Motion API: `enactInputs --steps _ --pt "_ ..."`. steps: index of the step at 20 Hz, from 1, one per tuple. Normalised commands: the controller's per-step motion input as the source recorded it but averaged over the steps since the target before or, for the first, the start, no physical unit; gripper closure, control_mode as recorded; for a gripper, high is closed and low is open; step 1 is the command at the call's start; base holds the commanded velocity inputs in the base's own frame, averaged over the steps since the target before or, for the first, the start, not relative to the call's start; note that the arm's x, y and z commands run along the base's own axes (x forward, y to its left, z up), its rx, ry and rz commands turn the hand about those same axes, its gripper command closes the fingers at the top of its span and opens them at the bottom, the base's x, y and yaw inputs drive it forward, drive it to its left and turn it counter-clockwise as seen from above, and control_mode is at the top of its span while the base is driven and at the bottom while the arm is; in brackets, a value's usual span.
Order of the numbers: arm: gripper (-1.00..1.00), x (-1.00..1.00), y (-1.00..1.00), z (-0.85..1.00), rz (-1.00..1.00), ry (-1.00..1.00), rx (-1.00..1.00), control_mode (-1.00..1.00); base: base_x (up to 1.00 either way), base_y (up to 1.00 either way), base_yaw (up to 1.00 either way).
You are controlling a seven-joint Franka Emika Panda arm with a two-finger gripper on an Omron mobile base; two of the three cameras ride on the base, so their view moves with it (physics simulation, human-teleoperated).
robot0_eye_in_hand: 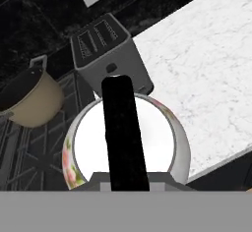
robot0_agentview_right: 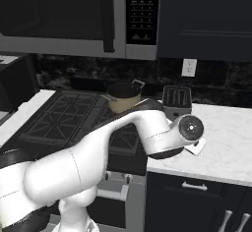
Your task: Pick the kettle from the counter and place it on a stove burner. Then turn the burner on.
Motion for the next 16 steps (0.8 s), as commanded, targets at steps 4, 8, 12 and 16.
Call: enactInputs --steps 4,8,12,16 --pt "1.0 -0.5 1.0 0.37 0.0 -0.05 0.02 -1.0 0.0 0.0 0.0" --pt "1.0 -0.25 1.0 0.19 0.0 0.0 0.0 -1.0 0.0 0.0 0.0" --pt "1.0 -0.15 1.0 0.11 0.0 -0.05 0.0 -1.0 0.0 0.0 0.0" --pt "1.0 -0.04 1.0 0.17 0.0 -0.02 0.0 -1.0 0.0 0.0 0.0"
